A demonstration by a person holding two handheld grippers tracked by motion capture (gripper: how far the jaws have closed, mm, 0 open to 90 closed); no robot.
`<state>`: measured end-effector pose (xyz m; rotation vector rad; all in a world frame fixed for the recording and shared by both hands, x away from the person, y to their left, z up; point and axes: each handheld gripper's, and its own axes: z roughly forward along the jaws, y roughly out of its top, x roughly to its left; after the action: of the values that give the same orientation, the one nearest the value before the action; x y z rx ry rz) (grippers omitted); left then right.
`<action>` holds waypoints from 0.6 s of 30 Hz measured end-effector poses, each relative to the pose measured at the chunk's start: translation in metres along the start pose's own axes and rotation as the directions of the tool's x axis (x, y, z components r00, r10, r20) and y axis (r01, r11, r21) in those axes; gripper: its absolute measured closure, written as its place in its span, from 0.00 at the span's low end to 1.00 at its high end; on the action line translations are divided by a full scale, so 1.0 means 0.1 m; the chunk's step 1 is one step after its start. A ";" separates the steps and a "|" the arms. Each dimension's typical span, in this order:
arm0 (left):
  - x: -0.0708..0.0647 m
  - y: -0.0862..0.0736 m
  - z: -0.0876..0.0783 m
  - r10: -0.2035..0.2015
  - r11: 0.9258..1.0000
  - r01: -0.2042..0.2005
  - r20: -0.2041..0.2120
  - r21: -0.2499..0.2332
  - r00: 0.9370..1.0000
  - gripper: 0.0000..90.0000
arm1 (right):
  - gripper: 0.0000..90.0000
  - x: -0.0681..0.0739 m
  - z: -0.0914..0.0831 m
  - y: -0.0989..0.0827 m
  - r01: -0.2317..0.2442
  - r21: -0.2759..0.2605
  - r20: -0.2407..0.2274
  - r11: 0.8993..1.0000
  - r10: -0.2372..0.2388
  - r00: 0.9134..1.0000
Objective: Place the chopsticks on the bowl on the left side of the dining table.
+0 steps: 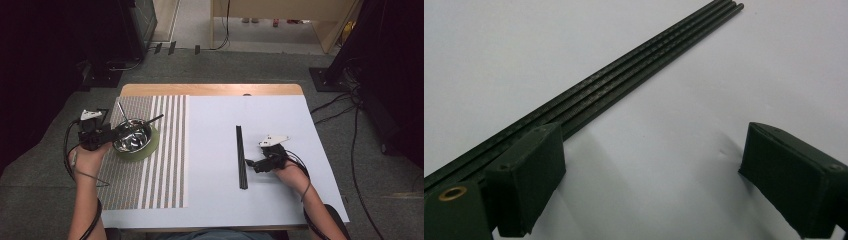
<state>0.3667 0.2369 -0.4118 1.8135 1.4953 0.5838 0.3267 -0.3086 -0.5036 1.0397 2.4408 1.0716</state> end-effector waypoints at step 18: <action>-0.18 0.08 0.26 -0.013 1.000 0.013 0.001 0.020 1.000 0.66 | 0.11 0.00 0.00 0.00 0.000 0.000 0.000 1.000 0.000 1.000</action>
<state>0.3869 0.2127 -0.4207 1.8183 1.5160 0.5632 0.3267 -0.3086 -0.5036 1.0397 2.4411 1.0722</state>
